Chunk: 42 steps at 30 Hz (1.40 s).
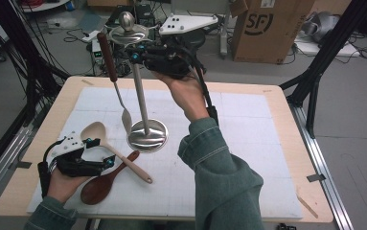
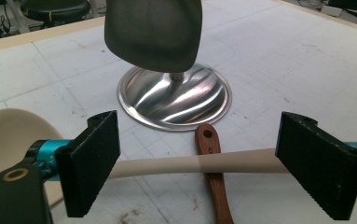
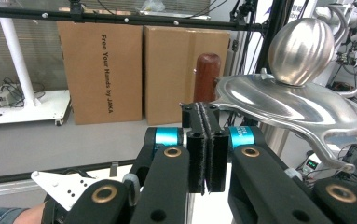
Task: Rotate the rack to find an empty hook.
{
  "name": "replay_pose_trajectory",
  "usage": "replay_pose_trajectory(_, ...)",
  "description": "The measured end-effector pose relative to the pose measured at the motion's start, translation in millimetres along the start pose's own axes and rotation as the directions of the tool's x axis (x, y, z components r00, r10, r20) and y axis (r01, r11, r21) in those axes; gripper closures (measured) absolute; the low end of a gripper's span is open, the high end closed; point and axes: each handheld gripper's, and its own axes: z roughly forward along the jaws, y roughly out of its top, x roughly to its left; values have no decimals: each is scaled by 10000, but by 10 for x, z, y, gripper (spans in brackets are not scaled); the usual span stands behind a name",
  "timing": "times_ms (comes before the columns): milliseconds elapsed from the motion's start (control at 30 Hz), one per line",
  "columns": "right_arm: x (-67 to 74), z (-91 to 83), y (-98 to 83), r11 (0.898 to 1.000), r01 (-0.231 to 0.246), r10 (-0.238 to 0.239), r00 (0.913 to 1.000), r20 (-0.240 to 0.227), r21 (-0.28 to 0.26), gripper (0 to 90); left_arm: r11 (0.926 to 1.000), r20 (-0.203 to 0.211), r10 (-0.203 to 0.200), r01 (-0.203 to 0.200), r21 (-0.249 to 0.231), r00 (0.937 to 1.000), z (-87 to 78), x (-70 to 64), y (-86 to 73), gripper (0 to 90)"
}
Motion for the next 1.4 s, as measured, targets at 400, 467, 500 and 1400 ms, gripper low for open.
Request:
replay_pose_trajectory(400, 35, 94, 15, 10000, 28, -28, 10000, 18, 4, 893, 10000, 4, -16, 16, -34, 10000, 0, -5, 2, 145)
replay_pose_trajectory(467, 42, 112, 19, 10000, 11, -11, 10000, 16, 1, 893, 10000, 10, -14, 14, -42, 10000, 0, -5, 2, 145)
replay_pose_trajectory(500, 46, 121, 20, 10000, 7, -7, 10000, 16, 7, 893, 10000, 12, -16, 16, -41, 10000, 0, -5, 3, 145)
replay_pose_trajectory(1400, -8, -71, -61, 9999, -94, 92, 9998, -183, -113, 893, 10000, -16, 12, -12, -36, 10000, -5, 4, 3, 145)
